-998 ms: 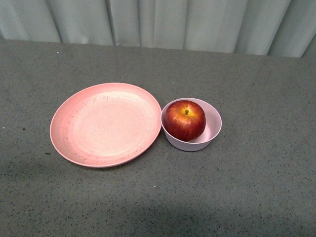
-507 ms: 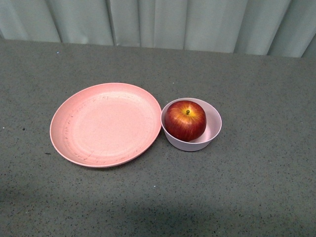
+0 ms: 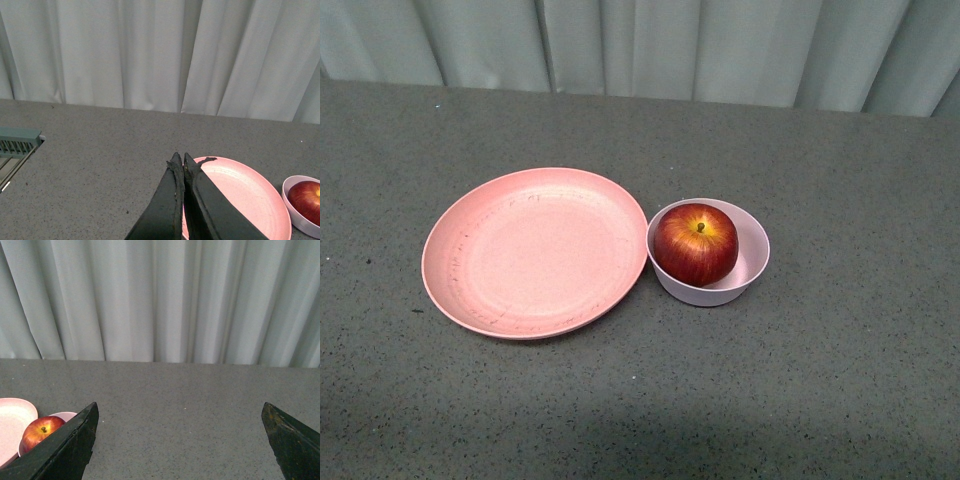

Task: Move apple from plate to bowl

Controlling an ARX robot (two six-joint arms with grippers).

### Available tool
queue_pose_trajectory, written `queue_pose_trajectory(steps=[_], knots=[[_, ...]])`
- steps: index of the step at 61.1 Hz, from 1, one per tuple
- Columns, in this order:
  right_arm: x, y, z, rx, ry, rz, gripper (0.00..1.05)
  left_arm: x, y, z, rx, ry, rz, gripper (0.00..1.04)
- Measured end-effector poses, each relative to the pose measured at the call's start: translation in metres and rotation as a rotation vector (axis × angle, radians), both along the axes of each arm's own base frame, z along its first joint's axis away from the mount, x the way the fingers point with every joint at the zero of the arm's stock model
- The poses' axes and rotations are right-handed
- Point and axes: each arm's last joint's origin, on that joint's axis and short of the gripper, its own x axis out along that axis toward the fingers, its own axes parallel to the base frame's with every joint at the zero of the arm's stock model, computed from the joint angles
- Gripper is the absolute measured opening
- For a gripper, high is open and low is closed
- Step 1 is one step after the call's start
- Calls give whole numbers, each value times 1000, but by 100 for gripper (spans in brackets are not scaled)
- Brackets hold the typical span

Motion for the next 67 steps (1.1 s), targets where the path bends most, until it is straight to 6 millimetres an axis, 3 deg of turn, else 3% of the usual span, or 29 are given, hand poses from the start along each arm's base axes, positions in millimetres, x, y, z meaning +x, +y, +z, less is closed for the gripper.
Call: queue_pose_trajectory(steps=[58, 67], knots=[[0, 0, 0, 0, 0, 0, 95, -26, 0, -3, 0, 5, -2, 4], [0, 0, 0, 0, 0, 0, 95, -26, 0, -3, 0, 3, -2, 34]])
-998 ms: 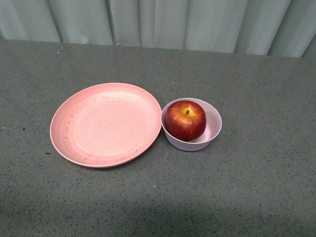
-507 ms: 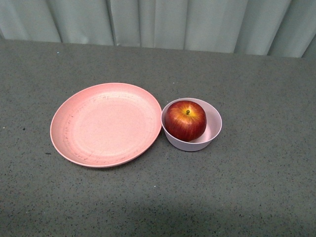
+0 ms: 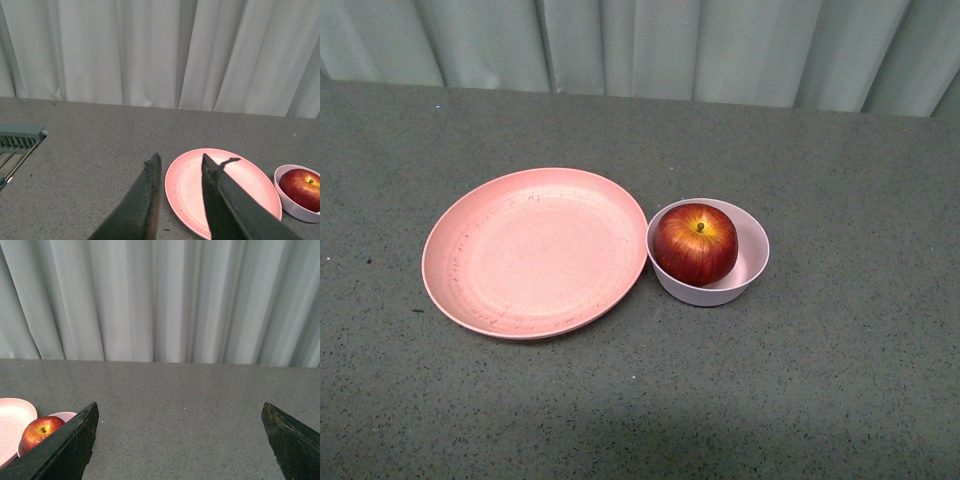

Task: Move apple from plate to bowl

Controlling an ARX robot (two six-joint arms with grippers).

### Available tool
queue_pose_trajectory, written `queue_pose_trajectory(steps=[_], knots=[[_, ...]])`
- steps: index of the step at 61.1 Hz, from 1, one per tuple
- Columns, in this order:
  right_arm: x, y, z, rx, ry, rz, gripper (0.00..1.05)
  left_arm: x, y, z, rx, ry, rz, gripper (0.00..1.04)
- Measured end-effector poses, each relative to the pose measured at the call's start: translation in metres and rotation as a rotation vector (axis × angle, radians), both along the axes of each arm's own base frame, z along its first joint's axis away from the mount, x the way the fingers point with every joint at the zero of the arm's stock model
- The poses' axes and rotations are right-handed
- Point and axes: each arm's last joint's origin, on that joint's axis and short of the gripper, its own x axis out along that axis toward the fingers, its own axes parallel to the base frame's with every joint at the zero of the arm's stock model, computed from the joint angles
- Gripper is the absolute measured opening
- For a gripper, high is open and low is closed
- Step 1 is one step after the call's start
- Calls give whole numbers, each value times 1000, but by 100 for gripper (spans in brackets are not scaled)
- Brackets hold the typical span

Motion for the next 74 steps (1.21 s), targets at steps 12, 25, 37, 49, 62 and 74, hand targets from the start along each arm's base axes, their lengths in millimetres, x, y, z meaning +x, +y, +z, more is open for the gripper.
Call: queue_pose_trajectory(steps=[12, 25, 37, 49, 62, 74], knots=[[0, 0, 0, 0, 0, 0, 95, 0, 0, 0, 0, 0, 0, 68], [0, 0, 0, 0, 0, 0, 95, 0, 0, 0, 3, 0, 0, 99], [0, 0, 0, 0, 0, 0, 95, 0, 0, 0, 3, 0, 0, 98], [0, 0, 0, 0, 0, 0, 95, 0, 0, 0, 3, 0, 0, 98], [0, 0, 0, 0, 0, 0, 95, 0, 0, 0, 3, 0, 0, 98], [0, 0, 0, 0, 0, 0, 95, 0, 0, 0, 3, 0, 0, 98]])
